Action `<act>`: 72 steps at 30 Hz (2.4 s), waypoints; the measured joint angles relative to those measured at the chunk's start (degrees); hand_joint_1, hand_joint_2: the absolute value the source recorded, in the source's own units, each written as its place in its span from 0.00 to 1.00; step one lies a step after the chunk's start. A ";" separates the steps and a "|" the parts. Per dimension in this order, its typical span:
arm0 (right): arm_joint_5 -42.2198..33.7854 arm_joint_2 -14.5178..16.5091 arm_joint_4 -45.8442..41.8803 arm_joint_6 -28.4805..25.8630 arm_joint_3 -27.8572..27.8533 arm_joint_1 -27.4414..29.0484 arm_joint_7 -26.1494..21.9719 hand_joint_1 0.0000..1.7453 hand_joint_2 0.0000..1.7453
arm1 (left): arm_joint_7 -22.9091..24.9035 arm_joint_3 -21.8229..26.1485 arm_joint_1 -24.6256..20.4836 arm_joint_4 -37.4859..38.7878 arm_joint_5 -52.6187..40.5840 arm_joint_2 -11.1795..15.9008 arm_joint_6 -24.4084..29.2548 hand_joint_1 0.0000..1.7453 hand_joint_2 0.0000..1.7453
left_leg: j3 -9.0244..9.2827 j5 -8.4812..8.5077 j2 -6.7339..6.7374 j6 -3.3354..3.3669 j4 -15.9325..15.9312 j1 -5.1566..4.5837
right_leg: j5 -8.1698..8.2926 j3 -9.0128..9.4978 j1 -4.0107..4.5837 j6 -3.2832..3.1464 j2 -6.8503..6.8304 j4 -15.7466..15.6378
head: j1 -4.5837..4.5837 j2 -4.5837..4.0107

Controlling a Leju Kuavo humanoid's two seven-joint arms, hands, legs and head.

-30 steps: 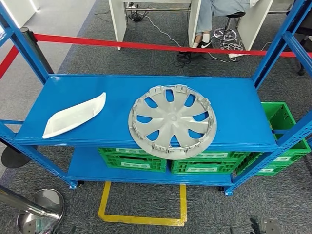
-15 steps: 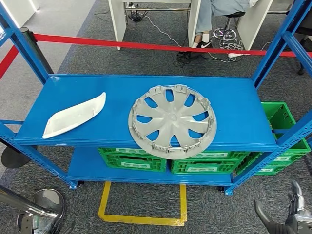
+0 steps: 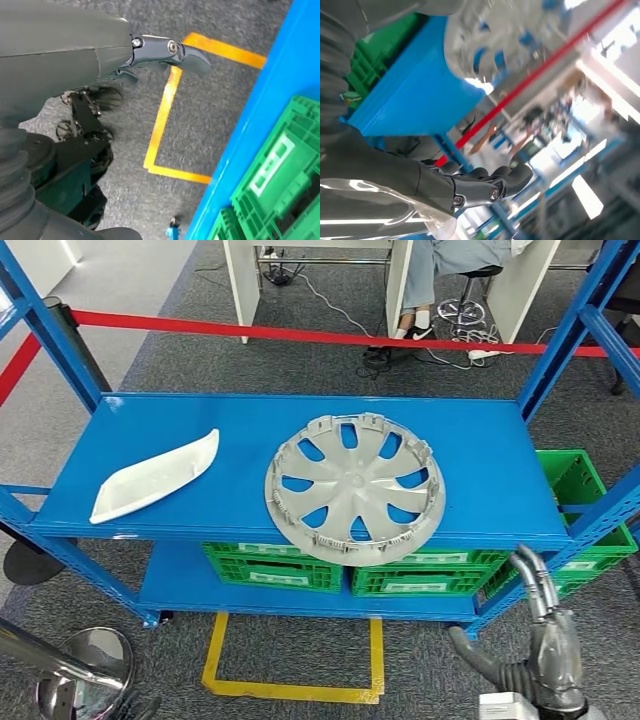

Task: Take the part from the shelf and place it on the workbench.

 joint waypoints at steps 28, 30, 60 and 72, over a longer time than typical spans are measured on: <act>19.12 -16.50 6.99 9.21 23.78 -14.51 23.52 0.00 1.00 | 3.39 -17.44 -7.49 16.10 1.18 2.43 -0.99 0.00 0.00 | -0.09 0.10 0.01 0.16 0.02 -0.13 | 0.12 0.37 -0.16 0.16 0.04 0.01 | -0.01 0.00; 20.21 -15.72 7.70 11.31 23.68 -15.53 23.45 0.00 1.00 | 3.35 -18.15 -7.73 16.13 1.27 2.64 -1.29 0.00 0.00 | -0.09 0.11 0.01 0.16 0.02 -0.13 | 0.12 0.38 -0.16 0.16 0.03 0.01 | -0.01 0.00; 24.05 -0.30 20.92 27.70 19.73 -30.10 17.39 0.00 1.00 | 5.66 -26.90 -10.88 16.07 -2.08 4.55 -0.81 0.00 0.00 | -0.17 0.21 0.00 0.21 0.02 -0.15 | 0.19 0.35 -0.16 0.25 0.03 0.02 | 0.00 0.00; 22.63 1.85 29.10 31.67 21.12 -37.09 17.36 0.00 1.00 | 7.78 -27.25 -10.21 13.49 -3.21 5.89 0.30 0.00 0.00 | -0.18 0.25 0.00 0.24 0.02 -0.15 | 0.22 0.36 -0.16 0.28 0.01 0.02 | 0.00 0.00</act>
